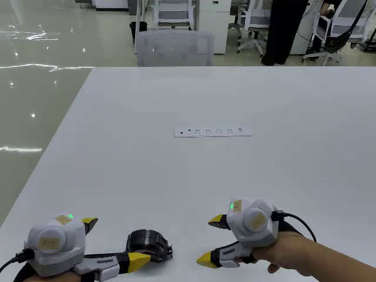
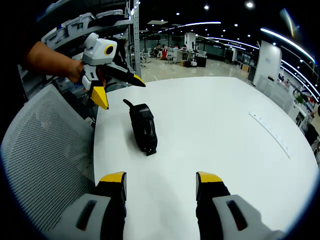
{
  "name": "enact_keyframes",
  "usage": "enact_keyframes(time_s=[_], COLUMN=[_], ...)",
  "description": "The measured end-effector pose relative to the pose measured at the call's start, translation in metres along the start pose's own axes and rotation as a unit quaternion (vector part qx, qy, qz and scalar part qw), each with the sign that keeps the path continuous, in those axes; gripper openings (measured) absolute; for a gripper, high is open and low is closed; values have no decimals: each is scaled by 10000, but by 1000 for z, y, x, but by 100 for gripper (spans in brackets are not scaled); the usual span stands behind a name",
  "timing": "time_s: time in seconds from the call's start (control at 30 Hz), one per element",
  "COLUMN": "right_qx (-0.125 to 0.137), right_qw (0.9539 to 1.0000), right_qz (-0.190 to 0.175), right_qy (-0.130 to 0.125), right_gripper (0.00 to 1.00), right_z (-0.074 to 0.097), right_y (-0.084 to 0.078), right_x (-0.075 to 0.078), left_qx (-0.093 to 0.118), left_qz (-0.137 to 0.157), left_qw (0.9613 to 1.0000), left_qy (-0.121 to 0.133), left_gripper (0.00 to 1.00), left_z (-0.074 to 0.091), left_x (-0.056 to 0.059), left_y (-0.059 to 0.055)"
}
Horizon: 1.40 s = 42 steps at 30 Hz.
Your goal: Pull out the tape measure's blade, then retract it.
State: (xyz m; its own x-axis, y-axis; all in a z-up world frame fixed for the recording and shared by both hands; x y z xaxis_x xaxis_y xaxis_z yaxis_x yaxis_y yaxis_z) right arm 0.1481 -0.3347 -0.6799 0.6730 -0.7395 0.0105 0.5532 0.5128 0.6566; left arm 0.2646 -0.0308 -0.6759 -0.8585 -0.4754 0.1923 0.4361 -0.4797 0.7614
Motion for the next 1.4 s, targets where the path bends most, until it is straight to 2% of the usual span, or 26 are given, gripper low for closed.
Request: enact_keyframes(time_s=[0.17, 0.23, 0.37, 0.47, 0.57, 0.73, 0.83, 0.87, 1.0, 1.1, 1.23, 1.3, 1.37, 1.4], right_qx=[102, 210, 253, 306, 341, 380, 388, 364, 318, 286, 280, 275, 302, 339], right_qw=[9989, 9975, 9954, 9935, 9916, 9888, 9875, 9875, 9858, 9837, 9820, 9818, 9815, 9813], right_qz=[-325, -499, -668, -772, -888, -1022, -1057, -1031, -1087, -1189, -1293, -1295, -1292, -1292], right_qy=[-317, -464, -643, -776, -877, -1020, -1107, -1133, -1241, -1320, -1350, -1362, -1379, -1385], right_gripper=[62, 65, 69, 74, 77, 86, 91, 92, 99, 100, 100, 100, 100, 100], right_z=[30, 40, 56, 68, 79, 94, 100, 101, 111, 116, 116, 116, 117, 117], right_y=[-26, -35, -49, -58, -70, -85, -95, -98, -116, -126, -132, -132, -130, -128], right_x=[3, 6, 10, 12, 14, 13, 11, 9, 4, 2, 1, 1, 1, 2], left_qx=[62, 10, 10, -6, 77, -86, -115, -66, -14, -4, -46, 45, 67, 27], left_qz=[-65, -96, 8, -33, -123, -344, -365, -375, -332, -365, -418, -515, -417, -445], left_qw=[10000, 9999, 10000, 10000, 9999, 9994, 9992, 9992, 9994, 9993, 9991, 9986, 9991, 9990], left_qy=[-34, 87, 67, 63, 14, 10, -130, -149, -41, -10, 13, 66, -27, 22], left_gripper=[100, 100, 100, 100, 100, 100, 100, 100, 100, 100, 100, 100, 100, 100], left_z=[11, 16, 23, 26, 31, 31, 32, 33, 36, 37, 37, 38, 38, 38], left_x=[-6, -8, -10, -11, -5, 1, 3, 4, 1, -1, -3, -3, -2, -3], left_y=[-5, -5, -7, -10, -9, -10, -12, -13, -13, -13, -15, -14, -15, -15])
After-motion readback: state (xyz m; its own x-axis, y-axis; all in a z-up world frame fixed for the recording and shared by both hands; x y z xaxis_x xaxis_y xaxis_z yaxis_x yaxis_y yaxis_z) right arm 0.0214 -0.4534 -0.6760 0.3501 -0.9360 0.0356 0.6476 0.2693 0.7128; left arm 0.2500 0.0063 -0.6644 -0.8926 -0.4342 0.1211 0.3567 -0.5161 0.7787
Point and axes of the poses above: the centre of the closed fingertips' face, and the gripper's own axes: z roughly backward along the fingers, x roughly to its right, y roughly out of its top, the point moved 10 cm from there along z, roughly backward along the fingers, and after that the axes turned 7 degrees about -x, right-handed, at the moved point
